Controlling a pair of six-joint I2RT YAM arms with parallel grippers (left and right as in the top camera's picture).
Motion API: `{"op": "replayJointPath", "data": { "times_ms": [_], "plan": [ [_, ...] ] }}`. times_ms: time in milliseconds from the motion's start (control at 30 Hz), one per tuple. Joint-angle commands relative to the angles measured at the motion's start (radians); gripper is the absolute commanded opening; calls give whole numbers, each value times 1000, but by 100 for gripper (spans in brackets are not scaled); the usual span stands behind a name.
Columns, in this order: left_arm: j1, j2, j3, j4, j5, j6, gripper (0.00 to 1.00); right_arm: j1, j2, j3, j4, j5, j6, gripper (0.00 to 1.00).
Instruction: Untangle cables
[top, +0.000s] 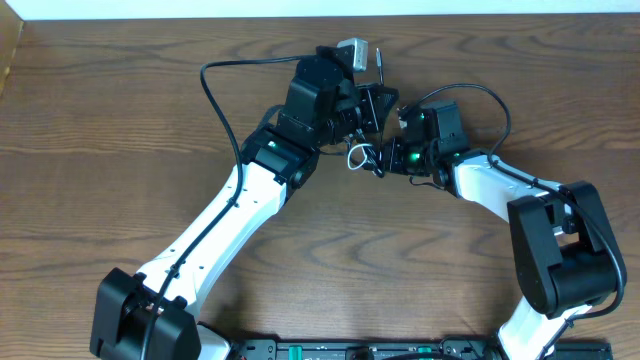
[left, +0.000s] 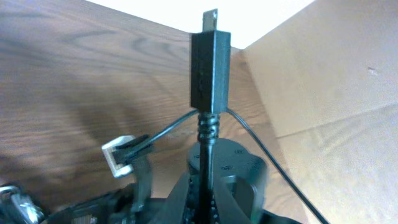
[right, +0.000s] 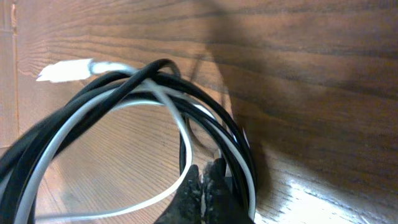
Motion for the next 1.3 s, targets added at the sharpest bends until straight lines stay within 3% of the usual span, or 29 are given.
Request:
{"op": "replayJointPath", "data": {
  "times_ms": [0, 33, 200, 367, 500, 800, 933, 1033, 1167, 1267],
  "plan": [
    [5, -3, 2, -48, -102, -10, 7, -10, 2, 6, -1, -13, -28, 16],
    [5, -3, 2, -70, -125, -10, 7, -23, -11, 6, -5, -21, -53, 27],
    [5, 2, 2, -115, -201, -10, 8, -96, -119, 7, -83, -79, -198, 59],
    [5, 26, 2, -82, -203, -10, 7, -80, -228, 7, -174, -232, -483, 60],
    [5, 29, 2, -69, -203, -10, 7, -26, -231, 6, -257, -236, -612, 60],
    [34, 29, 2, -65, -201, -14, 7, 60, -231, 6, -310, -54, -644, 61],
    [34, 29, 2, -65, -198, -18, 7, 89, -230, 4, -301, 48, -644, 72],
    [34, 29, 2, -65, -198, -18, 8, 113, -205, 4, -242, 121, -644, 73],
    [34, 29, 2, -66, -196, -18, 7, 132, -153, 4, -172, 121, -639, 64],
    [34, 29, 2, -66, -191, -18, 7, 135, -116, 5, -130, 127, -602, 43]
  ]
}}
